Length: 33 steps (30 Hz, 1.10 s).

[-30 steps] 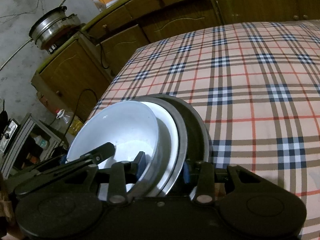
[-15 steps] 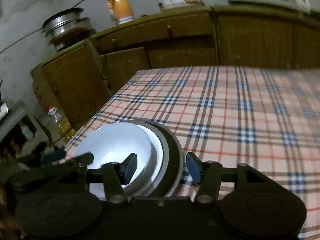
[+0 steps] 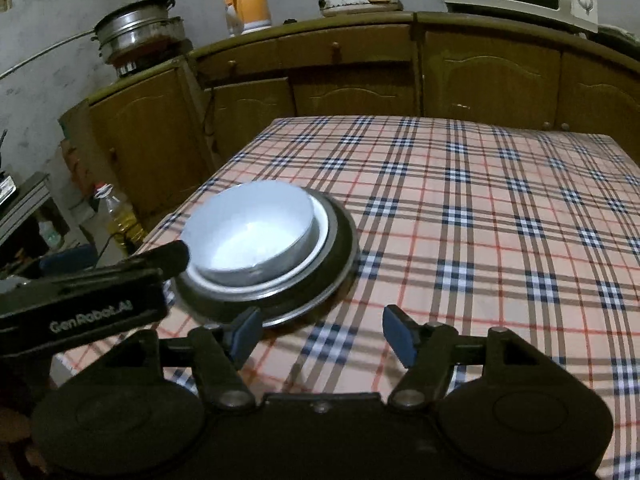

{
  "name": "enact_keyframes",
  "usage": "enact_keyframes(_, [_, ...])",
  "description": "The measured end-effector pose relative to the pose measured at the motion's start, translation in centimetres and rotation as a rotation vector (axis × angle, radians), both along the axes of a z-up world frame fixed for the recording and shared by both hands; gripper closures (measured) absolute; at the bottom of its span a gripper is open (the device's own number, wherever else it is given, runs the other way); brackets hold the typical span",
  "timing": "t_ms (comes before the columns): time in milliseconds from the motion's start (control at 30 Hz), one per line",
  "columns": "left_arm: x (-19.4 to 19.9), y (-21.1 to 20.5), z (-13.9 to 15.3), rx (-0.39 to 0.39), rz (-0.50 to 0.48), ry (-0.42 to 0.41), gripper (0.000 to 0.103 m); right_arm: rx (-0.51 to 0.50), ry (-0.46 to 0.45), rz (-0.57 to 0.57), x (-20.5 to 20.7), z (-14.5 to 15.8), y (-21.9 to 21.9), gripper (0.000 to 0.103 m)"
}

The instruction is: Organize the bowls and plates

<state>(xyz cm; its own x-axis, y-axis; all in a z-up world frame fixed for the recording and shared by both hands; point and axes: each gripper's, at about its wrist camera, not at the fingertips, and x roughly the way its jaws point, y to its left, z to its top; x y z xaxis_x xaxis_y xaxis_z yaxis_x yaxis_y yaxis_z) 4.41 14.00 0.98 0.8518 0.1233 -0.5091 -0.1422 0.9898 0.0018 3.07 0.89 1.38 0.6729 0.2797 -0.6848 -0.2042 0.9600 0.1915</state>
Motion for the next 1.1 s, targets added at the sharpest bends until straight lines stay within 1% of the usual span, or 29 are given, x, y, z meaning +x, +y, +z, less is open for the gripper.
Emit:
enact_keyframes(133, [-1.1, -0.6, 0.0, -0.004, 0.014, -0.001, 0.000, -0.014, -0.005, -0.002, -1.4, 0.3, -0.1, 0.023])
enact_keyframes(467, [-2.9, -1.7, 0.6, 0.017, 0.016, -0.043, 0.000, 0.005, -0.009, -0.010, -3.4, 0.9, -1.0, 0.023])
enact_keyframes(700, [-3.5, -2.1, 0.9, 0.029, 0.016, -0.073, 0.000, 0.017, -0.014, -0.012, -3.8, 1.2, -1.5, 0.023])
enact_keyframes(1100, [-3.9, -2.6, 1.0, 0.042, 0.003, -0.095, 0.000, 0.017, -0.015, -0.012, -4.0, 1.2, -1.6, 0.023])
